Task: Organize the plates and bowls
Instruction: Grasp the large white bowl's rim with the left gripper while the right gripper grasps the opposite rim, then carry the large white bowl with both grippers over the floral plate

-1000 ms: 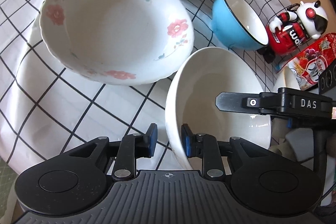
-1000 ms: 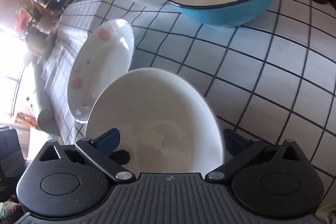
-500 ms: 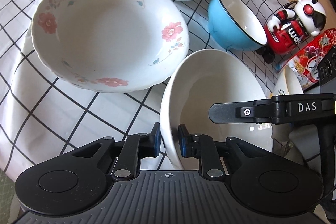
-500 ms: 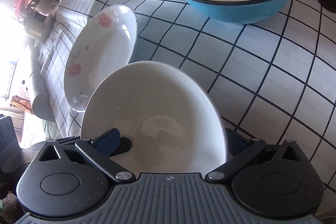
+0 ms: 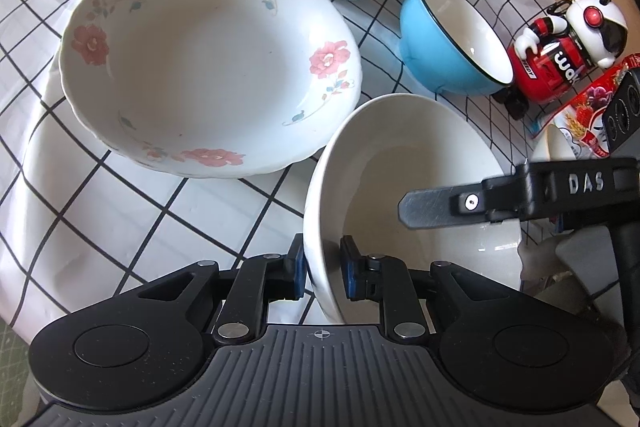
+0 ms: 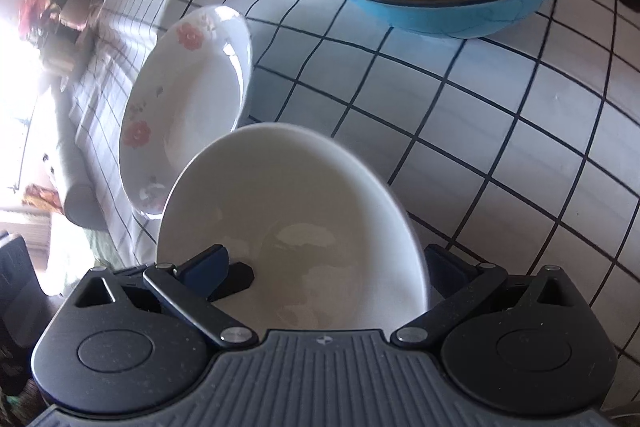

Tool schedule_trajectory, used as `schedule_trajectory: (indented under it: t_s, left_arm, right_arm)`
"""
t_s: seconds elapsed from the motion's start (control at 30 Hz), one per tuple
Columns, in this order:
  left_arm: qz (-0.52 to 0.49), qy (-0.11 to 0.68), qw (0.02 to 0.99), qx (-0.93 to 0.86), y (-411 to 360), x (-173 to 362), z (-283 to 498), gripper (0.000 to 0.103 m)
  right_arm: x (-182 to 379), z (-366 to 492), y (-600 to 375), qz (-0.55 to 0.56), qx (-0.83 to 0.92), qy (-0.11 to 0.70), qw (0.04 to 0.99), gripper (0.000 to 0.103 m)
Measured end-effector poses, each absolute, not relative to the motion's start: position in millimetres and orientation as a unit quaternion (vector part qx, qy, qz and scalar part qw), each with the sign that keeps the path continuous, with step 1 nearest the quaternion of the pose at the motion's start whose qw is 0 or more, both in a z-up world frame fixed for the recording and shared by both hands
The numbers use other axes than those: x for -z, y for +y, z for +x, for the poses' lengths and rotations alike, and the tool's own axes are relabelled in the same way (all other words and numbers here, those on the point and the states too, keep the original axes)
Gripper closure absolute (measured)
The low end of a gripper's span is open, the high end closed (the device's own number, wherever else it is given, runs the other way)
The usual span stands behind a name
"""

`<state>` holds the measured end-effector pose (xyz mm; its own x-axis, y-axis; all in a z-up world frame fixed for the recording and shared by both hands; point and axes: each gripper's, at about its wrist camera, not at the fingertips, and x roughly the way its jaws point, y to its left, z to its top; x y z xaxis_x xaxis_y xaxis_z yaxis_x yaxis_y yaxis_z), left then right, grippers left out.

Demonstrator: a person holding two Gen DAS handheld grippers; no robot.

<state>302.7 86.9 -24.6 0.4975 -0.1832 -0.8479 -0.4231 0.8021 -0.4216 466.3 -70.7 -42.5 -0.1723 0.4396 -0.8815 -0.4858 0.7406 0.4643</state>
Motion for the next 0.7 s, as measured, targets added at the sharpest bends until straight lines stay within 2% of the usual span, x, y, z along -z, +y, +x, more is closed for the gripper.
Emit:
schedule_trajectory:
  t_s: [0.37,0.7]
  left_arm:
    - [-0.307,0.495,0.809,-0.075,87.0,25.1,301.5,0.082]
    - [-0.312,0.499,0.805,-0.08,87.4,25.2,302.8,0.082]
  right_arm:
    - [47.2,482.0,-86.2,0.022,-0.393,0.69,0.607,0.0]
    - [41.5,475.1,-85.4,0.001,-0.41,0.67,0.618,0.0]
